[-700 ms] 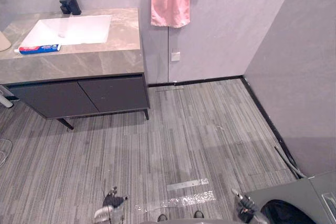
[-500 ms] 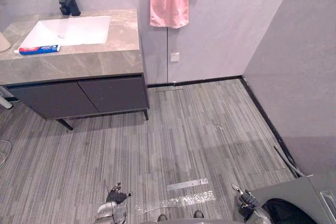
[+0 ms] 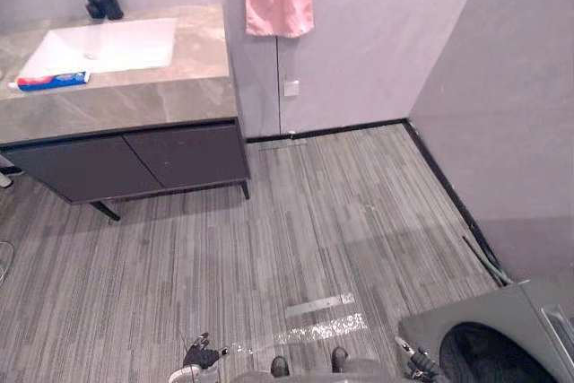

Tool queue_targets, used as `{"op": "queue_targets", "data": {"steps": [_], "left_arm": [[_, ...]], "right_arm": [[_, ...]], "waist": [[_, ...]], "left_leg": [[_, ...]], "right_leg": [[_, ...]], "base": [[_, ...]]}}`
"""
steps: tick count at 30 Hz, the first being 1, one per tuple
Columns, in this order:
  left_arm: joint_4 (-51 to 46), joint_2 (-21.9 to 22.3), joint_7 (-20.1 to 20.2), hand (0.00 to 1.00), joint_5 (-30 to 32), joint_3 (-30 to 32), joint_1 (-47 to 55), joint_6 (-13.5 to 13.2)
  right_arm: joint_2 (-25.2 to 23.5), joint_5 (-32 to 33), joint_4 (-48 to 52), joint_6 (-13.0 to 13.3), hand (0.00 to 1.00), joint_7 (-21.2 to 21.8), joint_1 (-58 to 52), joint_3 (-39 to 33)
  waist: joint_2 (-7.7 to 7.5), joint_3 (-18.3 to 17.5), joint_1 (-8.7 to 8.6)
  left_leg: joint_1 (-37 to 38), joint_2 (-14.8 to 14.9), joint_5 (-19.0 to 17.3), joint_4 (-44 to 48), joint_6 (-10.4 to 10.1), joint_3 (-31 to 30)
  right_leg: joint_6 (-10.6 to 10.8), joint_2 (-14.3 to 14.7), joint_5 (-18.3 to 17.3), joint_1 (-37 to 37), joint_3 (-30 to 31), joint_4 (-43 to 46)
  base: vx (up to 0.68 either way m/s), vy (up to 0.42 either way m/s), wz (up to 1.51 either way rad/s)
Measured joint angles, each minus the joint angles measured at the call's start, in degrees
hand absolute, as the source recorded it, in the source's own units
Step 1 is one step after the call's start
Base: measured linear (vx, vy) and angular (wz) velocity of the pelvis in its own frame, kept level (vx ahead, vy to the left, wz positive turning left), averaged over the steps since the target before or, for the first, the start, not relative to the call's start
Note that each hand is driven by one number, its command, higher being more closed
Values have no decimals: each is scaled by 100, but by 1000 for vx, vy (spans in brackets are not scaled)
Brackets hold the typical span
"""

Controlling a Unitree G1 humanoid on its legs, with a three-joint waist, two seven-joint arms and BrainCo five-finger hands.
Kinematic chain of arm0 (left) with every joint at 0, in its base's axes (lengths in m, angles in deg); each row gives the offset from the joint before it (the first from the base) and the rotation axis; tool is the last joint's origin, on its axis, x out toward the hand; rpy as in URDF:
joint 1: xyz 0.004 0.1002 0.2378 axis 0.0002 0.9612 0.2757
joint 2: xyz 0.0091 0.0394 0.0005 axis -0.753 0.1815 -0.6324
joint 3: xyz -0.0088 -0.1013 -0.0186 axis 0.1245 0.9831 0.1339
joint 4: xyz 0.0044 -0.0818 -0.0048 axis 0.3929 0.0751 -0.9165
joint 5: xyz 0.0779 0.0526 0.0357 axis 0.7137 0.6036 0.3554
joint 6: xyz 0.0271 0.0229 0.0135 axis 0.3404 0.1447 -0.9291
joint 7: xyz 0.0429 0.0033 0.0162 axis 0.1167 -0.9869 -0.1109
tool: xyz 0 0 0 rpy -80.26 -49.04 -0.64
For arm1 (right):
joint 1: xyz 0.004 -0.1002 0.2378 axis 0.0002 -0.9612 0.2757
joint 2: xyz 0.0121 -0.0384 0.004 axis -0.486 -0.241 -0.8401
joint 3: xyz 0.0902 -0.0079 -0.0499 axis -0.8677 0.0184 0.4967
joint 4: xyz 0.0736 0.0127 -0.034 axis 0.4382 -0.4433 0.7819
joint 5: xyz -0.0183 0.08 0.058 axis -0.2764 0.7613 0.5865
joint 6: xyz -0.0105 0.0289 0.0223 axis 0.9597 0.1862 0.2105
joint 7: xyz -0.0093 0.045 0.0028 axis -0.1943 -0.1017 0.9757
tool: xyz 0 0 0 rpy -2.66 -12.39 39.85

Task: Organize washtable

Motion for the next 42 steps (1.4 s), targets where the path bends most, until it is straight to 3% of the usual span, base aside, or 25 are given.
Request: {"op": "queue_targets", "data": {"steps": [4,7,9,10,11,13,14,16,18,20,22,24,26,27,28,29,30,32,34,36,37,39,40,41,42], "left_arm": [[-5,-21,-110,0,-8,9,-74,-5],[-5,-23,-122,0,7,117,-107,-7],[-15,18,-109,0,21,264,-111,-13],[-23,126,-110,0,49,426,-113,-19],[-24,185,-110,0,63,533,-108,-20],[-31,232,-103,0,51,767,-39,-23],[-31,284,-102,0,36,878,-36,-13],[-32,518,-127,0,-118,1008,-5,-16],[-62,630,-126,0,-355,1000,-11,-50],[-90,635,-124,0,-422,1001,2,-75],[-131,635,-122,0,-479,989,-2,-104],[-187,608,-119,0,-571,878,-10,-127],[-238,617,-118,0,-625,703,18,-128],[-244,655,-114,0,-647,680,52,-131],[-241,622,-124,0,-651,685,82,-129],[-233,600,-121,0,-646,679,89,-131],[-227,550,-120,0,-636,704,96,-133],[-197,494,-118,0,-626,1011,181,-119],[-71,452,-115,0,-627,1130,305,-116],[-56,523,-119,0,-638,1176,556,-102],[-58,508,-116,0,-659,1162,561,-99],[-55,468,-120,0,-669,1120,479,-99],[-51,469,-120,0,-669,1121,495,-94],[-53,457,-120,0,-670,1124,493,-94],[-57,440,-116,0,-670,1127,474,-96]], "right_arm": [[-67,202,-6,12,0,-2,-22,-90],[-139,195,-36,15,0,2,-126,-100],[-196,187,-83,-5,0,-1,-328,-132],[-210,179,-93,-34,0,11,-377,-214],[-201,186,-91,-38,0,23,-397,-237],[-199,135,-74,-28,0,22,-405,-344],[-178,135,-46,13,0,23,-376,-339],[2,137,3,34,0,34,-287,-295],[140,135,39,78,0,37,-185,-91],[147,138,39,91,0,12,-14,-86],[146,139,38,101,0,12,88,-81],[131,142,41,100,0,14,94,-82],[183,141,43,102,0,16,15,-15],[273,137,47,101,0,11,-59,179],[219,134,43,103,0,9,-100,259],[168,126,22,96,0,14,-95,295],[108,124,-30,89,0,23,-91,290],[-6,-12,-67,48,0,22,-114,231],[-67,-87,-51,51,0,43,-116,18],[-85,-80,-22,101,0,110,-148,-234],[-113,-73,-3,105,0,124,-191,-239],[-155,-28,-3,84,0,141,-334,-348],[-138,-29,2,86,0,135,-339,-360],[-107,-36,11,99,0,131,-348,-353],[-103,-40,9,105,0,135,-349,-341]], "waist": [[33,116,-26],[-114,105,-122],[-253,20,-155],[-154,-23,-179],[-72,-65,-199],[-109,-171,-188],[-143,-181,-141],[38,-176,8],[44,-131,25],[17,-129,43],[-5,-104,79],[-10,-90,124],[128,-88,160],[322,-113,236],[301,-180,324],[271,-223,326],[229,-245,306],[69,-334,348],[-9,-397,358],[127,-536,326],[133,-523,268],[81,-420,304],[130,-398,291],[131,-387,255],[123,-389,216]], "left_leg": [[95,149,-142,56,-64,93],[256,285,-431,76,-369,95],[403,320,-738,205,-587,33],[391,530,-1018,425,-780,23],[357,677,-1118,588,-874,27],[-104,940,-1177,1865,-1090,19],[-539,1029,-939,3030,-1114,18],[-870,1295,-696,4561,-1064,23],[-1013,1413,-756,5382,-1034,64],[-1282,1358,-859,5366,-884,70],[-1560,1259,-950,4962,-957,167],[-1978,886,-931,3450,-1019,60],[-2093,714,-671,2025,-1221,-115],[-2291,767,0,1922,-1242,-307],[-2333,717,53,2160,-1098,-254],[-2392,669,-136,2374,-994,-218],[-2532,638,-368,2688,-734,-195],[-2332,535,-579,2923,-337,111],[-1926,420,-584,2734,-320,334],[-1249,328,-678,2088,-176,344],[-991,241,-703,1827,-136,348],[-271,65,-736,1376,-85,321],[-79,63,-738,1266,-84,317],[210,72,-738,1080,-83,266],[385,90,-739,956,-83,208]], "right_leg": [[-101,-11,-65,-651,-510,-178],[-42,-44,613,-759,-781,-1449],[-230,-149,821,-862,-772,-1544],[-415,-45,1056,-931,-850,-1220],[-442,49,1034,-979,-903,-1066],[-678,191,964,-902,-972,-870],[-756,198,792,-750,-916,-861],[-823,302,662,-258,-750,-1052],[-955,284,496,489,-467,-1322],[-1010,183,276,894,-13,-1451],[-828,44,57,1063,145,-1461],[-707,-218,-219,1351,188,-1475],[-624,-253,-514,1561,193,-1593],[-512,-178,-677,1769,310,-1711],[-553,-241,-745,1872,419,-1841],[-561,-263,-774,1929,502,-1898],[-516,-293,-705,1952,597,-1899],[-107,-530,-415,1954,903,-1751],[117,-635,-264,1885,1148,-1245],[962,-482,34,1192,1359,540],[1044,-412,105,799,1440,1504],[854,-531,-67,46,906,3174],[716,-554,-152,-55,695,3306],[357,-612,-379,-195,235,3315],[258,-626,-559,-305,-25,3118]], "base": [[102,31,-12],[266,-40,0],[390,-133,17],[517,-193,16],[578,-193,19],[635,-255,-1],[621,-300,-35],[629,-235,-50],[609,-120,-39],[455,36,-44],[329,122,-37],[360,229,-8],[276,255,-4],[462,441,-34],[508,430,-43],[407,257,-28],[383,225,-23],[511,344,-41],[472,255,-61],[368,173,-51],[279,109,5],[334,89,8],[377,48,4],[289,18,14],[336,-26,30]]}}
